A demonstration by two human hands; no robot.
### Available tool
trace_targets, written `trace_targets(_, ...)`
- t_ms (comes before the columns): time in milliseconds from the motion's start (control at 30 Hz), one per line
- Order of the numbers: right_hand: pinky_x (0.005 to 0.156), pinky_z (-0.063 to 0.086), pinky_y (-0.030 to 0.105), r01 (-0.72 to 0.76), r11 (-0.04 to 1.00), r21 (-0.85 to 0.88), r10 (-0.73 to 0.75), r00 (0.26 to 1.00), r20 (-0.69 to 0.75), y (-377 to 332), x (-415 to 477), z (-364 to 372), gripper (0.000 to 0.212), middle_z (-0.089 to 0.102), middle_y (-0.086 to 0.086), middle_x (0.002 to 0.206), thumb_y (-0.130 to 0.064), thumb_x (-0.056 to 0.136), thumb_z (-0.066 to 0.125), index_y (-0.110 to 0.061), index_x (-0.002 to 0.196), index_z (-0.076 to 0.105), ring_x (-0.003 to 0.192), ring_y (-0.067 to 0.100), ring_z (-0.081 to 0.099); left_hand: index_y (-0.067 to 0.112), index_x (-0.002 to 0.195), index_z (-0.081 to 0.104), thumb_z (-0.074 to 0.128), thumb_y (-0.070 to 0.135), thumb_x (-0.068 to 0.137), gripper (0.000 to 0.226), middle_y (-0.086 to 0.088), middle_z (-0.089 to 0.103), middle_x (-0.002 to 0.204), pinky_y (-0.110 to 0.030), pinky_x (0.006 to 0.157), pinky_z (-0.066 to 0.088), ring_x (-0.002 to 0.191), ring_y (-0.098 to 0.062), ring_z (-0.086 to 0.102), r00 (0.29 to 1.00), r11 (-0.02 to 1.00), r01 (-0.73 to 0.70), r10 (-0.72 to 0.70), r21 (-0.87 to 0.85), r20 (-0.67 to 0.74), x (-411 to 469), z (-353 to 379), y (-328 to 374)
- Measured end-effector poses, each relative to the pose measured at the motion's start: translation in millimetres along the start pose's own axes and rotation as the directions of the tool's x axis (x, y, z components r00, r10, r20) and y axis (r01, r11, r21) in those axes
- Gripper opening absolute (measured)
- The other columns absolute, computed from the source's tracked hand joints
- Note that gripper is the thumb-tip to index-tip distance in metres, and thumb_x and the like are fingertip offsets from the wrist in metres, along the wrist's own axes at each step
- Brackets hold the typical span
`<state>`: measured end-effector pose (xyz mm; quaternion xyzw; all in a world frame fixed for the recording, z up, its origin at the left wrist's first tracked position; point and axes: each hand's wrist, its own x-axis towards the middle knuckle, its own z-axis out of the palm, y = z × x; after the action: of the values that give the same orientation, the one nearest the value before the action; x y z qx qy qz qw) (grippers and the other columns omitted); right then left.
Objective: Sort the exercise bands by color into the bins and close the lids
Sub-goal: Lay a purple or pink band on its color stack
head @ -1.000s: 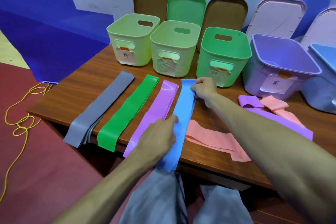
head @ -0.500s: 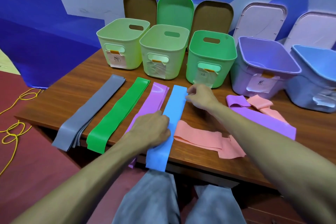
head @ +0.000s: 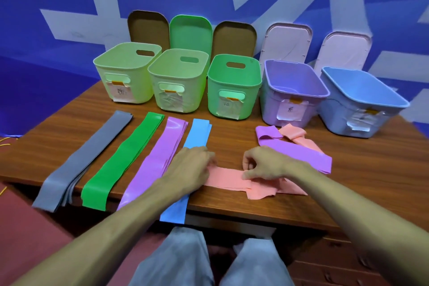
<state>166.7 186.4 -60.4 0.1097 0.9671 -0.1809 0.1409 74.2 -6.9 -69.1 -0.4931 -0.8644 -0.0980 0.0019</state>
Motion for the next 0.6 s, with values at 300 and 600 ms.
trace_targets(300, 0.057, 0.044, 0.017, 0.011, 0.961, 0.276, 0.026, 0.991, -0.13, -2.8, -12.6, -21.7, 0.014, 0.059, -0.009, 0.063, -0.014, 0.081, 0.068, -0.017, 0.073, 0.058, 0.056, 0.004, 0.052, 0.02, 0.126, 0.059, 0.05, 0.008, 0.086, 0.042, -0.003, 0.057, 0.123, -0.032, 0.092, 0.044, 0.112, -0.02, 0.055, 0.997, 0.991, 0.057, -0.051, -0.117, 0.058, 7.7, -10.3, 8.0)
trace_targets(600, 0.071, 0.056, 0.038, 0.122, 0.869, 0.48, 0.065, 0.933, -0.354, -24.0, -27.6, -69.9, 0.013, 0.058, 0.003, 0.087, -0.008, 0.086, 0.059, -0.021, 0.086, 0.06, 0.079, 0.017, 0.058, 0.012, 0.117, 0.061, 0.055, 0.013, 0.086, 0.031, -0.004, 0.06, 0.109, -0.024, 0.075, 0.04, 0.092, -0.014, 0.053, 0.985, 0.849, 0.17, -0.124, -0.5, 0.124, 20.9, -15.4, 10.5)
